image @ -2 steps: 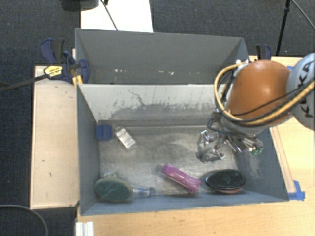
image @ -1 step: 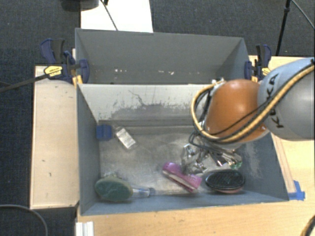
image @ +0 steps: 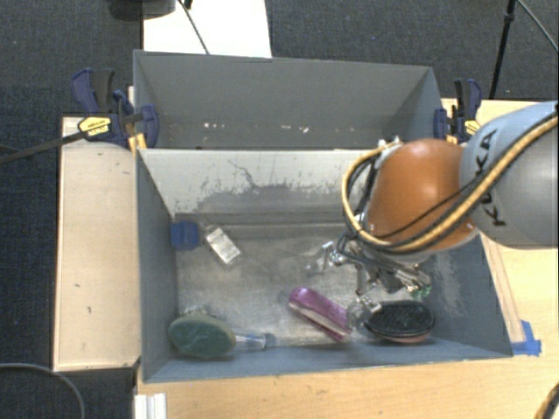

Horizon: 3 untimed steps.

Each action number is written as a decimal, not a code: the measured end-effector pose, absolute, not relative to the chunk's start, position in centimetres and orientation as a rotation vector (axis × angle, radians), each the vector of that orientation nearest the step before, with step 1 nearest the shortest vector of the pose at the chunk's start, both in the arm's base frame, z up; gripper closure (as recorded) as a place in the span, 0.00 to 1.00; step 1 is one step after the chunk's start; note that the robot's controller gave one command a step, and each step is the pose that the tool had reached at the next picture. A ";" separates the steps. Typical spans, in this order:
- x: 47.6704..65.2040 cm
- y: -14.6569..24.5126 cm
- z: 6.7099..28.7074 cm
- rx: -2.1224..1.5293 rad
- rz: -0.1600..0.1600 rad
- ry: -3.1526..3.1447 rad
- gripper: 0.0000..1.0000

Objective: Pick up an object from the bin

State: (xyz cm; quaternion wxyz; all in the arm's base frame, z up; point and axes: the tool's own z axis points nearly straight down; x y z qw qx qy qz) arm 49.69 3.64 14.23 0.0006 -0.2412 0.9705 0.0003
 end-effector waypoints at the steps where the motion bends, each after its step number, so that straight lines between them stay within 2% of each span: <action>1: 49.4 3.2 8.5 -0.842 0.000 3.020 0.00; 2: 49.3 3.2 8.3 -0.846 0.001 3.023 1.00; 3: 49.4 2.7 24.6 -1.134 -0.005 2.919 1.00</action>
Offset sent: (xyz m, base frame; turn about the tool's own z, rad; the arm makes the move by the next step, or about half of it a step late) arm -0.0053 -0.0062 -0.0723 -0.0582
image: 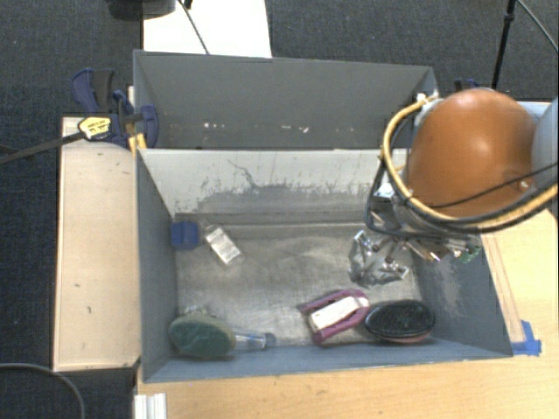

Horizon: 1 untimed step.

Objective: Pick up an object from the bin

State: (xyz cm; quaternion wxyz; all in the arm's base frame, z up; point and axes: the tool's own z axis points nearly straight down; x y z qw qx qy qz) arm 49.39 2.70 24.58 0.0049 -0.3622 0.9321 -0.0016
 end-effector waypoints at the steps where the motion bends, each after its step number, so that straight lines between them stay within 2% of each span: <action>1: 48.0 2.4 13.7 -1.245 0.006 2.890 1.00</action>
Offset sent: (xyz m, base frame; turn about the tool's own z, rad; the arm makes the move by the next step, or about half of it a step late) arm -0.0119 -0.0032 -0.1050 -0.0759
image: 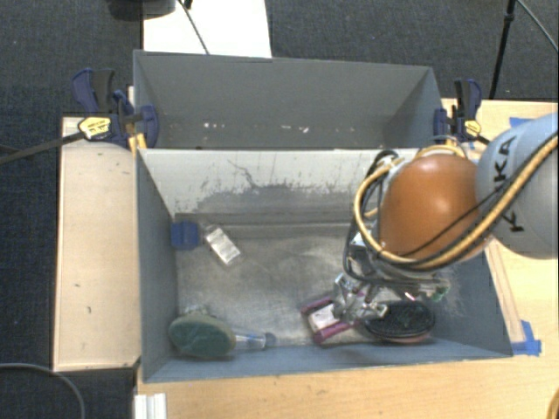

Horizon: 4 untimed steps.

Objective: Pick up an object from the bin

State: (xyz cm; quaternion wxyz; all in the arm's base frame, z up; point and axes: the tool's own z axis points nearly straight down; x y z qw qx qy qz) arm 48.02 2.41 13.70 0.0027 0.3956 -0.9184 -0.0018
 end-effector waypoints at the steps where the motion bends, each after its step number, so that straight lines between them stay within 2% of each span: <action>1: 48.2 2.4 14.1 1.244 -0.001 -2.888 0.00; 2: 49.2 2.1 7.2 1.456 0.001 -2.794 0.00; 3: 49.4 2.3 7.4 1.464 0.002 -2.800 1.00; 4: 50.1 2.7 18.8 1.394 0.004 -2.825 1.00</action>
Offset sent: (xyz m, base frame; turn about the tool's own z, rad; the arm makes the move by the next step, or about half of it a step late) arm 0.0000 0.0000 0.0000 0.0000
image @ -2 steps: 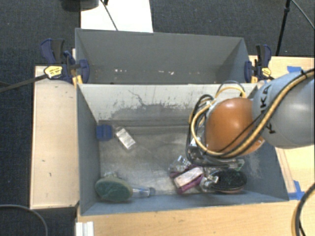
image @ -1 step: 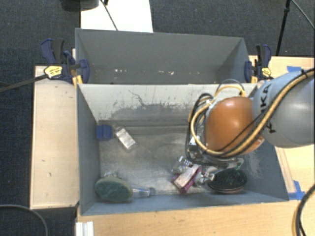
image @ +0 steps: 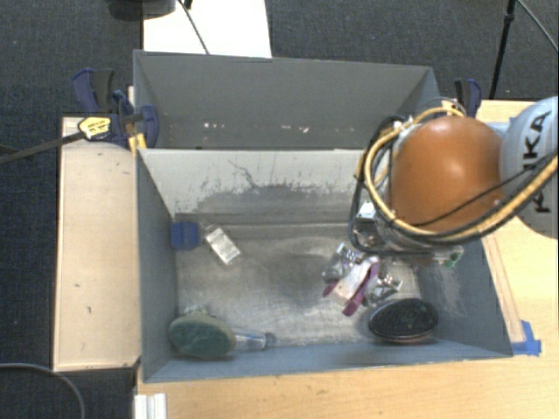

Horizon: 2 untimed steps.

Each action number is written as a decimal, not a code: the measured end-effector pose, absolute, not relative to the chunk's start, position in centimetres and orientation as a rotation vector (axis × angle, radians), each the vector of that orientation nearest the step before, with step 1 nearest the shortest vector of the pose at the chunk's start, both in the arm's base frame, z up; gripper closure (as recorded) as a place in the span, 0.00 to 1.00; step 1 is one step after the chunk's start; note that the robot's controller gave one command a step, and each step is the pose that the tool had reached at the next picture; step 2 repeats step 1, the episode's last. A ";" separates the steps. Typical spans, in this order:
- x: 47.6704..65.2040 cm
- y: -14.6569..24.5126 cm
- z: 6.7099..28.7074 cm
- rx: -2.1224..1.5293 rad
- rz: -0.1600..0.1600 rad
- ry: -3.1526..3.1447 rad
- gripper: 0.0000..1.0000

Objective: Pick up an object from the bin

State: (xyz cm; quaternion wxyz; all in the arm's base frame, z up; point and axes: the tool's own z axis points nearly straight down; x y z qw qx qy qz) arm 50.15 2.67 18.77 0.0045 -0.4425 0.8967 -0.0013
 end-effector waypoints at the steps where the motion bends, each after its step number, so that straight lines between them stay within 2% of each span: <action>1: 51.1 3.7 26.3 -1.381 -0.004 2.810 1.00; 2: 51.1 3.7 26.3 -1.381 -0.004 2.810 1.00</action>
Offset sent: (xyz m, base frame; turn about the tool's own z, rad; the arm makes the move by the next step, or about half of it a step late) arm 0.0070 0.0098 0.0711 0.0002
